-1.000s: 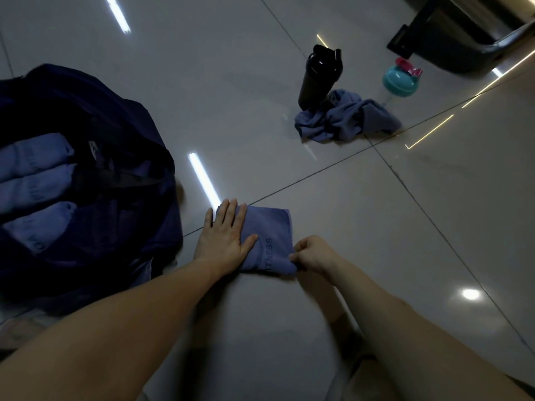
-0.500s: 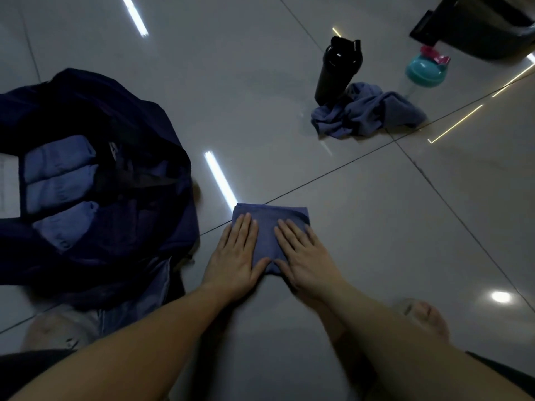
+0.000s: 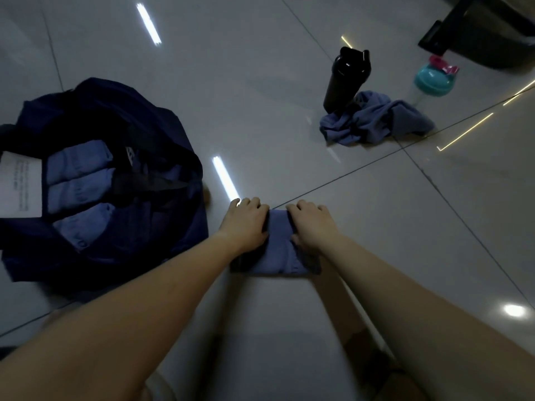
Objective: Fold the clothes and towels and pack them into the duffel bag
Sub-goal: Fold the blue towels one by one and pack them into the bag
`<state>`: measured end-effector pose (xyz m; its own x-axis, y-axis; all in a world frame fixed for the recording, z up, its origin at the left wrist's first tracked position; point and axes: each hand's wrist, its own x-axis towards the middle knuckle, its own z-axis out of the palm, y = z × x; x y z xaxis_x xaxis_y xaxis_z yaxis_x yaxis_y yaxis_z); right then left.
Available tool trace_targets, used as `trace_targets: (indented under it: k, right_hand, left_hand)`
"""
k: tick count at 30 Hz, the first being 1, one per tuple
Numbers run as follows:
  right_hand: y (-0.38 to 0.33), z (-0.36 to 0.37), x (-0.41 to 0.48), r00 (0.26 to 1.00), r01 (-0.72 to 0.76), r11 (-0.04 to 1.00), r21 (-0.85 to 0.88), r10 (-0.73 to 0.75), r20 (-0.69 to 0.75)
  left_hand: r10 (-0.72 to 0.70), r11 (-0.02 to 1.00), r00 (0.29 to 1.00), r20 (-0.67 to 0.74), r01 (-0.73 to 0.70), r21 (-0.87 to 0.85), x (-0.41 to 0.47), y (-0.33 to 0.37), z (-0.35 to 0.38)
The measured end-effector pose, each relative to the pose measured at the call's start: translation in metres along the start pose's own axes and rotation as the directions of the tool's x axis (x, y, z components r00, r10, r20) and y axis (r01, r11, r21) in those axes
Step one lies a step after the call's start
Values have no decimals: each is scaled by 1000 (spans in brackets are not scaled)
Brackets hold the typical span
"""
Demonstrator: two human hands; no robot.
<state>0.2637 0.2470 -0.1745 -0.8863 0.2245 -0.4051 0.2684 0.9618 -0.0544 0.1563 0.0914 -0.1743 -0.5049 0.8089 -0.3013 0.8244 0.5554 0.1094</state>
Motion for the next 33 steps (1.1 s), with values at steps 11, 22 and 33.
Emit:
trace_targets:
  k: [11, 22, 33]
  right_hand:
    - [5, -29, -10, 986, 29, 975, 222, -64, 154]
    - [6, -39, -55, 909, 115, 992, -45, -123, -399]
    - [2, 26, -99, 982, 121, 986, 119, -100, -163]
  left_hand:
    - [-39, 995, 998, 48, 43, -85, -20, 10, -22]
    - [115, 987, 940, -321, -146, -74, -51, 3, -45]
    - [26, 988, 996, -82, -38, -148, -98, 7, 20]
